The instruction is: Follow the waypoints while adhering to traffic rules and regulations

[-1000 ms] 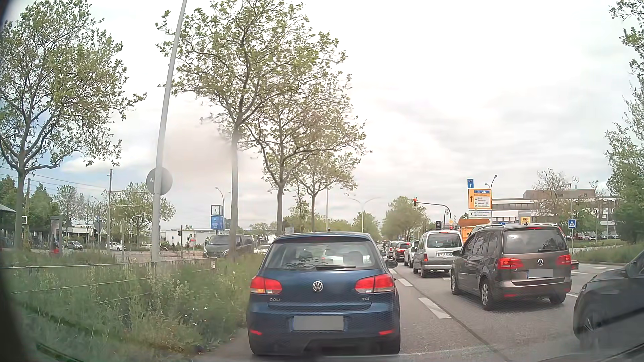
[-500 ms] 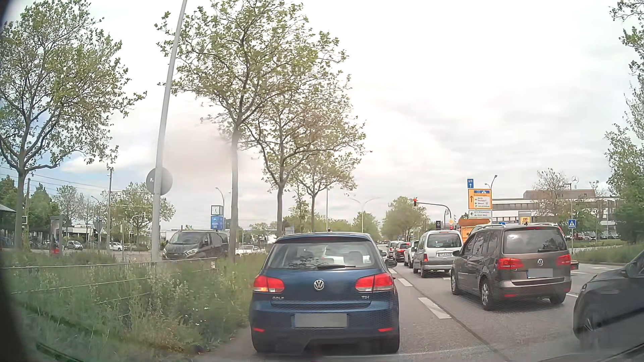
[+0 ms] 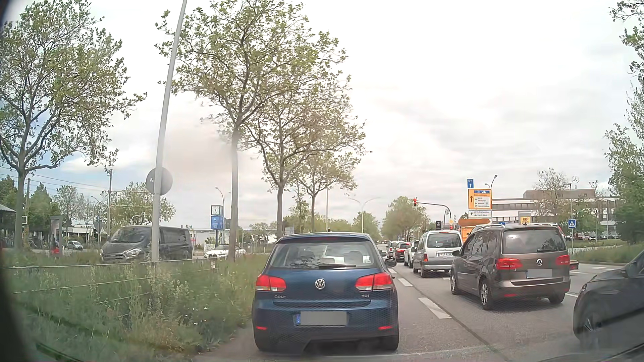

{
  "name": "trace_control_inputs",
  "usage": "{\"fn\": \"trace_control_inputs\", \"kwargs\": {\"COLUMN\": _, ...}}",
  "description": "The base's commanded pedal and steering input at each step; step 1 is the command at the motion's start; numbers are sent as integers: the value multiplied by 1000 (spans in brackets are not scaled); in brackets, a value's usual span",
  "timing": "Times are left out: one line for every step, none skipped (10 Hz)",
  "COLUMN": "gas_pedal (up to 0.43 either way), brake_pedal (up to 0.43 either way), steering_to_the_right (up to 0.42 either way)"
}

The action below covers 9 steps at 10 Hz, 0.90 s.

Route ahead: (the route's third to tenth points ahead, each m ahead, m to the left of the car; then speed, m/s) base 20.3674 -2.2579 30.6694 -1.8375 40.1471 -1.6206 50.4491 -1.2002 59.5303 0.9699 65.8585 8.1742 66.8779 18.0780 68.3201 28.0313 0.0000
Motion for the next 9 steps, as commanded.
{"fn": "trace_control_inputs", "kwargs": {"gas_pedal": 0, "brake_pedal": 274, "steering_to_the_right": 4}}
{"fn": "trace_control_inputs", "kwargs": {"gas_pedal": 0, "brake_pedal": 274, "steering_to_the_right": 4}}
{"fn": "trace_control_inputs", "kwargs": {"gas_pedal": 0, "brake_pedal": 274, "steering_to_the_right": 4}}
{"fn": "trace_control_inputs", "kwargs": {"gas_pedal": 0, "brake_pedal": 274, "steering_to_the_right": 4}}
{"fn": "trace_control_inputs", "kwargs": {"gas_pedal": 0, "brake_pedal": 274, "steering_to_the_right": 4}}
{"fn": "trace_control_inputs", "kwargs": {"gas_pedal": 0, "brake_pedal": 274, "steering_to_the_right": 4}}
{"fn": "trace_control_inputs", "kwargs": {"gas_pedal": 0, "brake_pedal": 274, "steering_to_the_right": 4}}
{"fn": "trace_control_inputs", "kwargs": {"gas_pedal": 0, "brake_pedal": 274, "steering_to_the_right": 4}}
{"fn": "trace_control_inputs", "kwargs": {"gas_pedal": 0, "brake_pedal": 274, "steering_to_the_right": 4}}
